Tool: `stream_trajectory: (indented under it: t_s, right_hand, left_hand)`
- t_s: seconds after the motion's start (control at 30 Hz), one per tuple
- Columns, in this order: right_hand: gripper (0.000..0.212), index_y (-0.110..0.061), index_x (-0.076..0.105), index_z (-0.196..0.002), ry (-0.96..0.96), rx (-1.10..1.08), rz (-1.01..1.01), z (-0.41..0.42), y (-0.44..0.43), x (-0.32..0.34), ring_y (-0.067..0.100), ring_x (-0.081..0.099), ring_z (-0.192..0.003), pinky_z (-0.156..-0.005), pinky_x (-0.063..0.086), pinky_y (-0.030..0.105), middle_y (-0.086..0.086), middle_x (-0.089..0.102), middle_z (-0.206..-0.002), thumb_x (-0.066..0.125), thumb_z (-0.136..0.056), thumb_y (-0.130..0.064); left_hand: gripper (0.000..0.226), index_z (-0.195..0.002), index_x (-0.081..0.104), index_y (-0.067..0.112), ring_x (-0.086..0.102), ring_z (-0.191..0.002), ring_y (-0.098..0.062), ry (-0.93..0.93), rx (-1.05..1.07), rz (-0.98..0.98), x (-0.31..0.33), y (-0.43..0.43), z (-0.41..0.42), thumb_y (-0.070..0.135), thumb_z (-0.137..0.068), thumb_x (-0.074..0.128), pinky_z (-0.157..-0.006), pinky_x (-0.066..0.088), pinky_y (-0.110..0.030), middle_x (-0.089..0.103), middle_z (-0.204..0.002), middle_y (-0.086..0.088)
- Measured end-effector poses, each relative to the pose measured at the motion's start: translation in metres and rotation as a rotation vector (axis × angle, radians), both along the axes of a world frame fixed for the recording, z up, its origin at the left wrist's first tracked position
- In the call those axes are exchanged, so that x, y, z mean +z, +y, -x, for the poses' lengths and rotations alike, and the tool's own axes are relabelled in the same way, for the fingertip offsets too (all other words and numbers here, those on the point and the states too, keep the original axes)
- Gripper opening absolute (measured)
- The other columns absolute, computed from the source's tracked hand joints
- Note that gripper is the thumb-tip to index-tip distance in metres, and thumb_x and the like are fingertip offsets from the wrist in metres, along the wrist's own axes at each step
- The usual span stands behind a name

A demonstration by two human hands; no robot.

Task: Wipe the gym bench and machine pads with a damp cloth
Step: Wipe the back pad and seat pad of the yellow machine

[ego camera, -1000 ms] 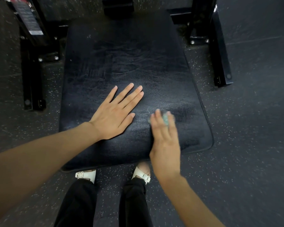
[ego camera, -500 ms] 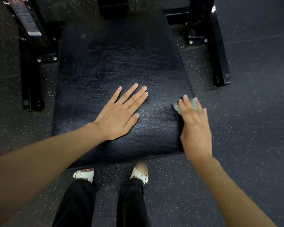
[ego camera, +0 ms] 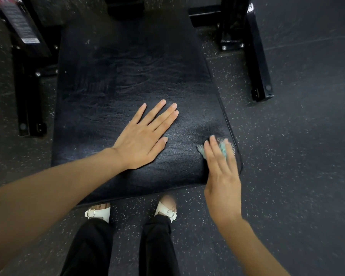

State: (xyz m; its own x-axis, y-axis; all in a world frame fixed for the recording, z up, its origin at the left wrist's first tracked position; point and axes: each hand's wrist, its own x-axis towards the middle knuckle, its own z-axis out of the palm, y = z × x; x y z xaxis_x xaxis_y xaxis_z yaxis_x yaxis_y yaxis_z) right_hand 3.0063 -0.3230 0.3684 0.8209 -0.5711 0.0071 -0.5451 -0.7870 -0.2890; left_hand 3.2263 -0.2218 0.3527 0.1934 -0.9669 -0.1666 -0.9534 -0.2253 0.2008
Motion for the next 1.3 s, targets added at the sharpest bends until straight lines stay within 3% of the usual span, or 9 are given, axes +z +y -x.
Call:
stream_trajectory:
  t_s: [0.2,0.37,0.43,0.53,0.7,0.77,0.87,1.0,1.3]
  right_hand:
    - [0.046,-0.004,0.034,-0.148,0.078,0.075,0.054,0.012,-0.006,-0.005,0.034,0.031,-0.145,-0.115,0.031,0.048,0.011,0.038,-0.155,0.032,-0.103,-0.013]
    - [0.052,-0.007,0.043,-0.146,-0.067,-0.177,-0.128,-0.014,-0.04,-0.009,0.029,0.027,-0.146,-0.118,0.03,0.044,0.006,0.039,-0.155,0.031,-0.103,-0.035]
    - [0.051,-0.005,0.042,-0.146,-0.096,-0.191,-0.14,-0.018,-0.04,-0.012,0.028,0.024,-0.147,-0.121,0.022,0.036,0.007,0.037,-0.156,0.034,-0.104,-0.034]
    - [0.048,0.004,0.043,-0.143,-0.138,-0.167,-0.118,-0.018,-0.022,-0.016,0.029,0.028,-0.145,-0.122,0.019,0.04,0.018,0.041,-0.152,0.033,-0.106,-0.025]
    - [0.061,-0.003,0.008,-0.155,0.227,-0.212,0.058,-0.027,0.034,-0.005,0.036,0.0,-0.151,-0.122,0.009,0.05,0.015,0.009,-0.164,-0.004,-0.104,-0.035]
    - [0.06,-0.007,0.012,-0.156,0.205,-0.249,0.001,-0.031,0.061,-0.004,0.034,-0.002,-0.152,-0.123,0.009,0.051,0.009,0.009,-0.165,0.003,-0.105,-0.037]
    - [0.054,-0.013,0.032,-0.153,0.093,-0.313,-0.054,-0.039,0.09,-0.004,0.03,0.012,-0.151,-0.121,0.014,0.046,0.001,0.027,-0.161,0.019,-0.106,-0.036]
    - [0.049,-0.017,0.034,-0.151,0.073,-0.34,-0.004,-0.039,0.081,-0.012,0.026,0.021,-0.149,-0.121,0.019,0.046,-0.003,0.03,-0.159,0.024,-0.105,-0.03]
    - [0.053,-0.012,0.04,-0.149,-0.07,-0.738,-0.036,-0.08,0.073,-0.016,0.031,0.024,-0.148,-0.119,0.019,0.051,0.003,0.033,-0.159,0.02,-0.103,-0.029]
  left_hand:
    - [0.062,-0.158,0.013,0.012,0.004,-0.154,-0.024,0.005,-0.005,0.012,0.001,-0.003,0.002,0.036,-0.102,0.02,-0.123,0.005,-0.05,0.009,-0.166,-0.002]
    - [0.061,-0.158,0.015,0.013,0.005,-0.154,-0.023,0.018,-0.003,0.017,0.002,-0.003,0.003,0.036,-0.102,0.021,-0.123,0.005,-0.049,0.01,-0.166,-0.001]
    - [0.061,-0.158,0.014,0.013,0.004,-0.154,-0.023,0.021,-0.004,0.015,0.003,-0.003,0.002,0.036,-0.102,0.021,-0.124,0.004,-0.048,0.009,-0.166,-0.001]
    - [0.061,-0.158,0.015,0.014,0.002,-0.154,-0.021,0.025,0.001,0.01,0.003,-0.003,0.002,0.036,-0.102,0.021,-0.124,0.004,-0.048,0.008,-0.166,0.001]
    - [0.062,-0.158,0.016,0.015,0.002,-0.154,-0.019,0.029,0.003,0.019,0.004,-0.003,0.002,0.036,-0.101,0.023,-0.124,0.004,-0.046,0.009,-0.166,0.002]
    - [0.062,-0.158,0.016,0.015,0.002,-0.154,-0.019,0.029,-0.002,0.028,0.003,-0.003,0.001,0.036,-0.1,0.023,-0.124,0.004,-0.046,0.009,-0.166,0.002]
    - [0.062,-0.158,0.017,0.015,0.003,-0.154,-0.019,0.041,-0.008,0.037,0.002,-0.003,0.0,0.037,-0.1,0.024,-0.123,0.005,-0.047,0.01,-0.166,0.002]
    - [0.062,-0.158,0.018,0.014,0.003,-0.154,-0.02,0.068,-0.061,0.044,0.001,0.0,-0.004,0.038,-0.101,0.023,-0.123,0.002,-0.045,0.011,-0.166,0.001]
    - [0.059,-0.158,0.015,0.015,0.002,-0.154,-0.018,0.08,-0.517,0.045,-0.002,0.03,-0.048,0.038,-0.104,0.02,-0.124,0.001,-0.044,0.009,-0.166,0.001]
